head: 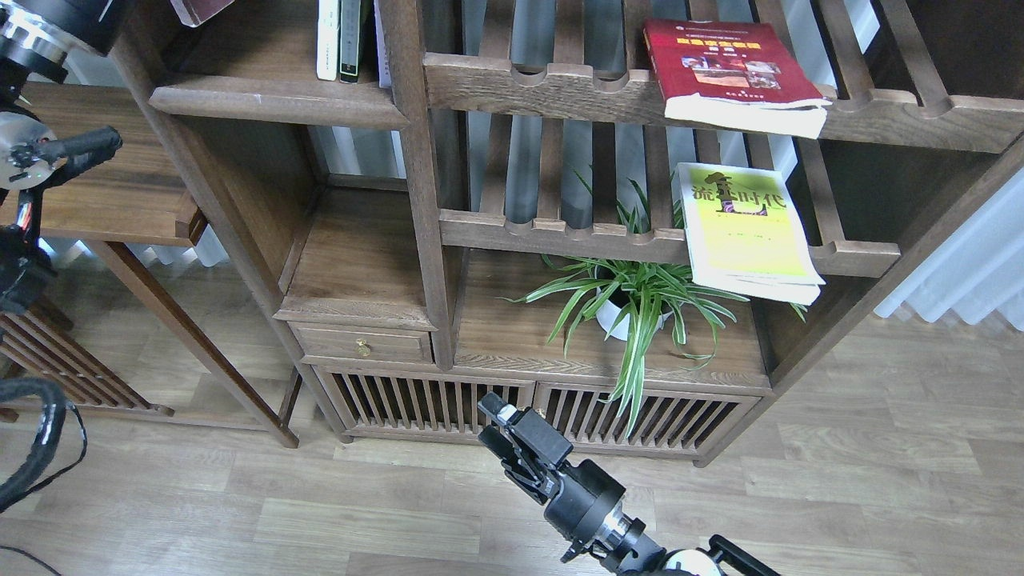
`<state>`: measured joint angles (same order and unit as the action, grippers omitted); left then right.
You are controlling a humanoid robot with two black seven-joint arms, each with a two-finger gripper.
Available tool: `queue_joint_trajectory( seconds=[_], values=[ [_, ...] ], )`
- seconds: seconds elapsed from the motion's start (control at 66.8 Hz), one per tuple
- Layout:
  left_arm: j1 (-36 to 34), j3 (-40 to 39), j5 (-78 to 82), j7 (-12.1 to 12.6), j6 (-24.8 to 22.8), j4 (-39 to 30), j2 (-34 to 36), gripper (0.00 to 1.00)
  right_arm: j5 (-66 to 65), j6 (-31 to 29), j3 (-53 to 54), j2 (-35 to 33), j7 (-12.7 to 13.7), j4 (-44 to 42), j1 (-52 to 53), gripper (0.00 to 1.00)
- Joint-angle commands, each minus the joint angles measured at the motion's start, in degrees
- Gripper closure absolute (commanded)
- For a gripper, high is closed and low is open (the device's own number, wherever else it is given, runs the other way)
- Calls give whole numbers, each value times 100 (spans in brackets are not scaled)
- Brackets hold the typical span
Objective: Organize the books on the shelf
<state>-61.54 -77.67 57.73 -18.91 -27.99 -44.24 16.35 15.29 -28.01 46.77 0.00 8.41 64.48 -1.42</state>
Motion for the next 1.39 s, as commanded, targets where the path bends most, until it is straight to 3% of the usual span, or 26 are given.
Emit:
queue_joint_trajectory(
  seconds=[0.0,0.12,0.33,0.404,0.584,1.094,1.378],
  values=[
    [-200,200,-8,-245,-1,399,0,100,0,1,-1,0,-7,3,1,2],
    [-262,393,1,-482,-1,671,8,100,0,1,-10,0,-7,12,1,2],
    [-332,753,-8,-658,-1,1031,-18,100,0,1,-10,0,-7,56,-34,2],
    [-630,885,-78,-909,-1,1637,-27,100,0,1,-19,0,-7,65,-34,2],
    [-1096,1394,-350,-909,-1,2411,-35,100,0,1,-28,0,-7,91,-43,2],
    [-1158,1615,-456,-909,-1,3202,-510,100,-17,1,-186,0,-33,82,-34,2],
    [-1167,1606,-465,-909,65,3273,-615,100,-17,1,-186,0,-33,100,-43,2]
  ],
)
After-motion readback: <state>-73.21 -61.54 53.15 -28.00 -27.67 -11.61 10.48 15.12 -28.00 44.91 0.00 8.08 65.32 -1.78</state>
